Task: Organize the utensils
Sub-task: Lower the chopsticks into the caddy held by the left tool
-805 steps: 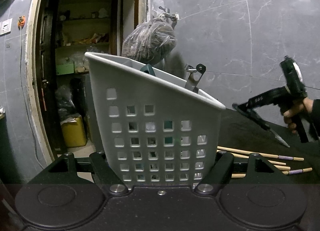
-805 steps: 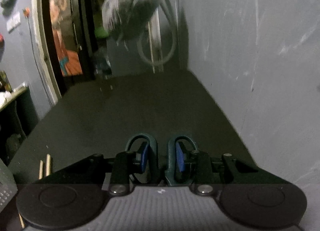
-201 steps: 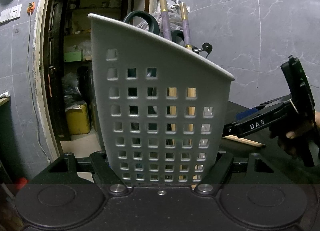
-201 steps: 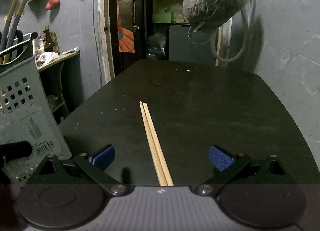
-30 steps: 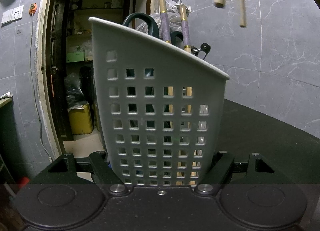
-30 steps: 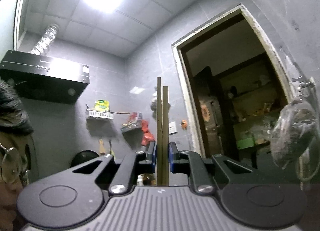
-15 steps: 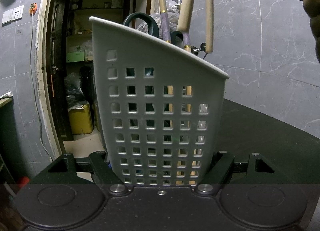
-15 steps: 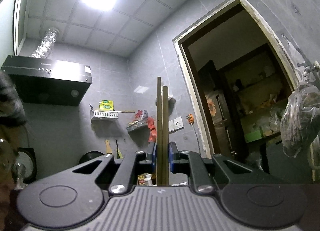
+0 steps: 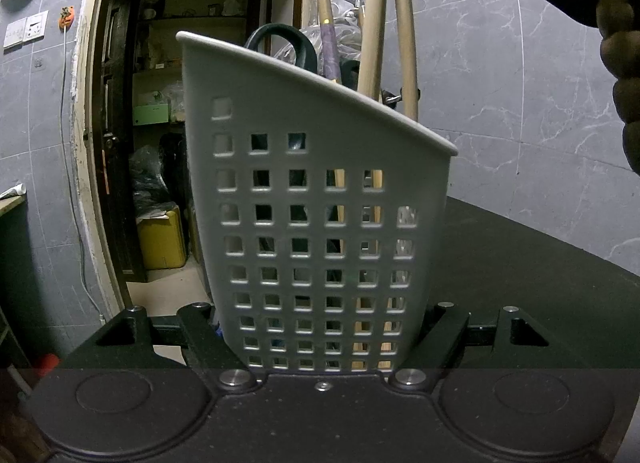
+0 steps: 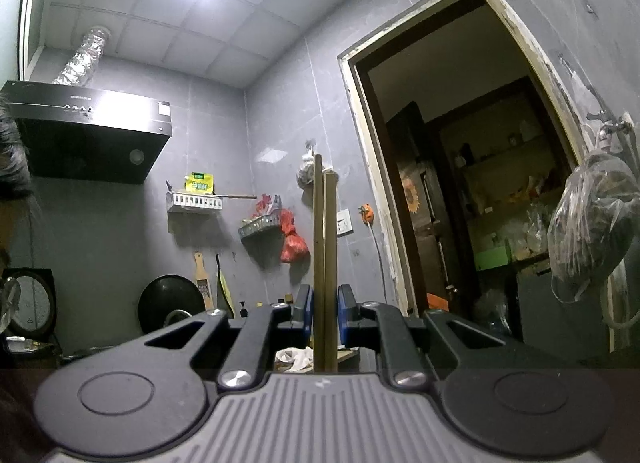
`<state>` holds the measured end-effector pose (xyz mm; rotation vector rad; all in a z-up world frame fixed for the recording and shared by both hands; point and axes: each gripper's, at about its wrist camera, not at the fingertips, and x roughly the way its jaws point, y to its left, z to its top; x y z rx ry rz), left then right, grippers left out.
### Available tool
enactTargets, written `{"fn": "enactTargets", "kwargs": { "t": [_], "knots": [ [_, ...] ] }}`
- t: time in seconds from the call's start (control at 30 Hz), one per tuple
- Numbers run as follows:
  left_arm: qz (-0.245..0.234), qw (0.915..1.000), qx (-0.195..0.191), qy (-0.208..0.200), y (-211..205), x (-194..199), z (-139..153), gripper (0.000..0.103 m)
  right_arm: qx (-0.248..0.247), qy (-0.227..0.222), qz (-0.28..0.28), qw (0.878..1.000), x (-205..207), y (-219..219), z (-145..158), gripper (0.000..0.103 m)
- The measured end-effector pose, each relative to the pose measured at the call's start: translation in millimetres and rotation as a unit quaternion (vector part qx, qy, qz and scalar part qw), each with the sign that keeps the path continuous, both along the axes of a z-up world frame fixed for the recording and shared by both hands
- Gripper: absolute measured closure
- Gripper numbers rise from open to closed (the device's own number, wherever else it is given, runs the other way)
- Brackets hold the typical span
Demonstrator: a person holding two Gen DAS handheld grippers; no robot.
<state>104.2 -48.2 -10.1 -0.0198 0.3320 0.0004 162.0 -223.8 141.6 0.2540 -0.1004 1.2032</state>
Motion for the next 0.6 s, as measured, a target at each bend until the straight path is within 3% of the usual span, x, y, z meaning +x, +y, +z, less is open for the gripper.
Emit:
{"fn": "enactTargets", "kwargs": {
  "t": [0.6],
  "knots": [
    [0.0, 1.0, 0.001, 0.0, -0.5, 0.3, -0.1, 0.025, -0.014, 0.024, 0.004, 1.0, 1.4, 7.8, -13.7, 0.088]
  ]
}}
